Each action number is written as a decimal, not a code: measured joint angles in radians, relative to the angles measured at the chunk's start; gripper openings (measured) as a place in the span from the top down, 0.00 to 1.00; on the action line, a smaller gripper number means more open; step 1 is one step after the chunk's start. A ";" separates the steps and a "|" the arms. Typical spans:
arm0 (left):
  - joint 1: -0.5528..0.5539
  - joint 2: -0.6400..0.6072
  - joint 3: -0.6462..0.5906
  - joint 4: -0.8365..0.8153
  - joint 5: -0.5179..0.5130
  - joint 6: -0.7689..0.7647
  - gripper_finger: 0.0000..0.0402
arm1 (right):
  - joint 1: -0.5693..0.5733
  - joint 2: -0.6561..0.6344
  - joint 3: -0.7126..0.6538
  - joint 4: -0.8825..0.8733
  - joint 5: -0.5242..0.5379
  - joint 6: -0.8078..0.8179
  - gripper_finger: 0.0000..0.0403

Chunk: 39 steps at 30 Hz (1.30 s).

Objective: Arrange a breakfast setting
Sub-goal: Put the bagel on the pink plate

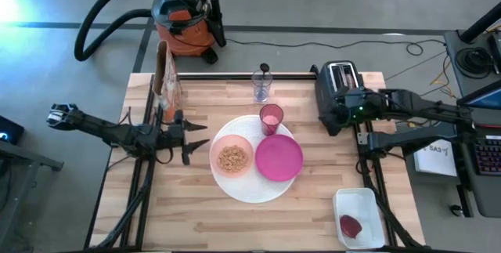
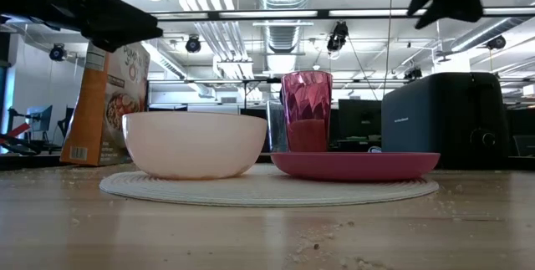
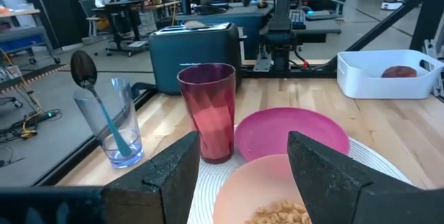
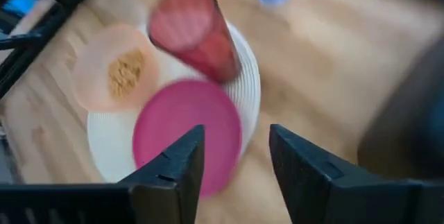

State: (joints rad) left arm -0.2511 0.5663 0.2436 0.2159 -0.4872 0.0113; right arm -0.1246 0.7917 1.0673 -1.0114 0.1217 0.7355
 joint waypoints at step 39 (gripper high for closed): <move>0.019 -0.200 -0.001 -0.278 0.034 0.075 0.50 | 0.437 0.355 0.123 -0.292 -0.427 0.852 0.57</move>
State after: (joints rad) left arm -0.2317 0.3659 0.2424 -0.0624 -0.4534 0.0863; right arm 0.3129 1.1467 1.1906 -1.3035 -0.3056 1.5877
